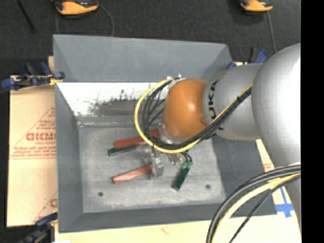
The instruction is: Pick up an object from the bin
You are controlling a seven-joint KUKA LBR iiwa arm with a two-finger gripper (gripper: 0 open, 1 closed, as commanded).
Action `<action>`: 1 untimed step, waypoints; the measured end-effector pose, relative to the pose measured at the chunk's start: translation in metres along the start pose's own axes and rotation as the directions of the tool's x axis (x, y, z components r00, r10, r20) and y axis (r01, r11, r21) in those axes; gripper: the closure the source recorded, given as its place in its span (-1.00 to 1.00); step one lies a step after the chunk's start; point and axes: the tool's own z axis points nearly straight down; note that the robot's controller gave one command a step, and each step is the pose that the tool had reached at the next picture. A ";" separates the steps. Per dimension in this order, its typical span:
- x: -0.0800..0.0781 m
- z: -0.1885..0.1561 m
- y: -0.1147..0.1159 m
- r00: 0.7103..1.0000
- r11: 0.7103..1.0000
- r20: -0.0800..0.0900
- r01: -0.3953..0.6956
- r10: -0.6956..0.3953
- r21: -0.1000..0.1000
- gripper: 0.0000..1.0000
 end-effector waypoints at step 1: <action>0.033 -0.159 -0.054 0.998 0.998 0.008 -0.062 0.062 0.004 1.00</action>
Offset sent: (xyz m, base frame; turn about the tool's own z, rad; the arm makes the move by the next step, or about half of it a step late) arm -0.0212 -0.0576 0.1535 0.0563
